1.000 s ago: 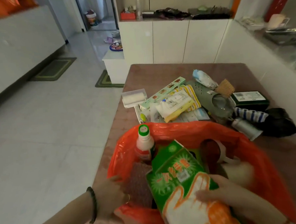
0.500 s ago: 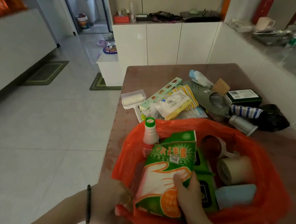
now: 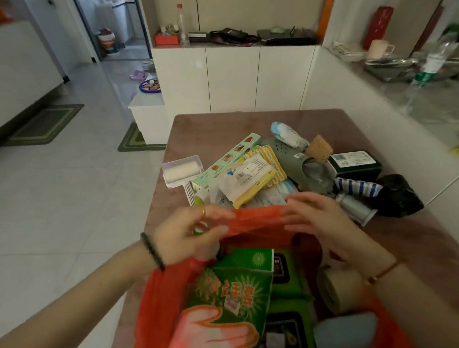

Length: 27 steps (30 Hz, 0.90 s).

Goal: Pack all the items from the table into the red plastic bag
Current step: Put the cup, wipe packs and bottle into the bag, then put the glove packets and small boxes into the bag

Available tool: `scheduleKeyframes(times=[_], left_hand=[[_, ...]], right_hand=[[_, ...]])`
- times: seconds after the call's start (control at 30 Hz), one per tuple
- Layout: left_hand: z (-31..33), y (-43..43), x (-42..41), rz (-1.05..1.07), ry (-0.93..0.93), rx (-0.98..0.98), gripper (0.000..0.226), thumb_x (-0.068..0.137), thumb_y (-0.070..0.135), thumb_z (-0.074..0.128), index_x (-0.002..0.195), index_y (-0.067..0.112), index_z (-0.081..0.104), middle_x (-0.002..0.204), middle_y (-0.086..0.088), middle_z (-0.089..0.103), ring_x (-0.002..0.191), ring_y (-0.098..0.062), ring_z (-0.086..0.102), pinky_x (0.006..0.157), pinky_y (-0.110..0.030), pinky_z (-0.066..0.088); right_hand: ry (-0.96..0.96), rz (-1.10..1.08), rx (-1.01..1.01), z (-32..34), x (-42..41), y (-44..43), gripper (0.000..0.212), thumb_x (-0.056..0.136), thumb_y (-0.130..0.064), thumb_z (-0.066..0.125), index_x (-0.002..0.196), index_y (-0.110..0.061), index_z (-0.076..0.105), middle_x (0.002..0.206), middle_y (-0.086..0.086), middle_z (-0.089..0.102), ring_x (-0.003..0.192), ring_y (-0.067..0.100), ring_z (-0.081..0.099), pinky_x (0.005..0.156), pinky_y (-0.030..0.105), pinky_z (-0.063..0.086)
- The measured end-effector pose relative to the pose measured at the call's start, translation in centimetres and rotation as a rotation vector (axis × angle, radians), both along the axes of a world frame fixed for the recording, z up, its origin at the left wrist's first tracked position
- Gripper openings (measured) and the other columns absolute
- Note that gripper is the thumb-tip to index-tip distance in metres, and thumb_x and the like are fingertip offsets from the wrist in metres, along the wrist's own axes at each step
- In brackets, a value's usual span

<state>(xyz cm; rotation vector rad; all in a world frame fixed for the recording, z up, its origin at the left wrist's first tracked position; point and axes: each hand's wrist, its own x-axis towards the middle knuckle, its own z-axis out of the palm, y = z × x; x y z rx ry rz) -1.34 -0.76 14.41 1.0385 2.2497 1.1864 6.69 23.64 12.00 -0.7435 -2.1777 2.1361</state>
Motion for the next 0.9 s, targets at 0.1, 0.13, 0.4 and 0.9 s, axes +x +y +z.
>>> scheduleKeyframes(times=[0.1, 0.13, 0.4, 0.9], left_hand=[[-0.2, 5.9, -4.8, 0.235, -0.081, 0.083, 0.021, 0.087, 0.017, 0.056, 0.103, 0.031, 0.054, 0.096, 0.012, 0.060, 0.090, -0.002, 0.058, 0.084, -0.015, 0.049], [-0.7, 7.7, -6.6, 0.331, -0.169, 0.051, 0.025, 0.088, 0.022, 0.055, 0.112, 0.027, 0.051, 0.103, 0.005, 0.059, 0.098, -0.011, 0.057, 0.091, -0.024, 0.048], [-8.1, 15.9, -14.4, 0.537, -0.248, -0.331, 0.056, 0.093, 0.032, 0.044, 0.141, 0.011, 0.027, 0.135, -0.014, 0.046, 0.120, -0.027, 0.048, 0.092, -0.030, 0.042], [-3.1, 17.0, -10.8, 0.533, -0.277, -0.090, 0.037, 0.080, 0.039, 0.063, 0.107, 0.021, 0.047, 0.121, -0.007, 0.057, 0.100, -0.019, 0.057, 0.083, -0.027, 0.043]], right_hand=[[0.009, -0.073, -0.104, -0.6, -6.1, 2.3, 0.040, 0.088, -0.018, 0.060, 0.124, -0.007, 0.048, 0.111, 0.016, 0.062, 0.094, 0.023, 0.064, 0.075, 0.029, 0.055], [-0.013, -0.066, -0.126, -0.9, -8.1, 2.9, 0.048, 0.087, -0.023, 0.061, 0.129, -0.008, 0.044, 0.119, 0.016, 0.059, 0.100, 0.023, 0.062, 0.077, 0.029, 0.054], [-0.330, -0.063, -0.333, -7.9, -17.3, 4.3, 0.069, 0.073, -0.044, 0.071, 0.130, -0.014, 0.047, 0.130, 0.010, 0.053, 0.119, 0.030, 0.050, 0.097, 0.047, 0.046], [-0.034, -0.062, -0.626, -4.0, -13.6, 5.2, 0.037, 0.090, -0.024, 0.054, 0.125, -0.013, 0.057, 0.118, 0.010, 0.065, 0.102, 0.026, 0.064, 0.077, 0.038, 0.054]])
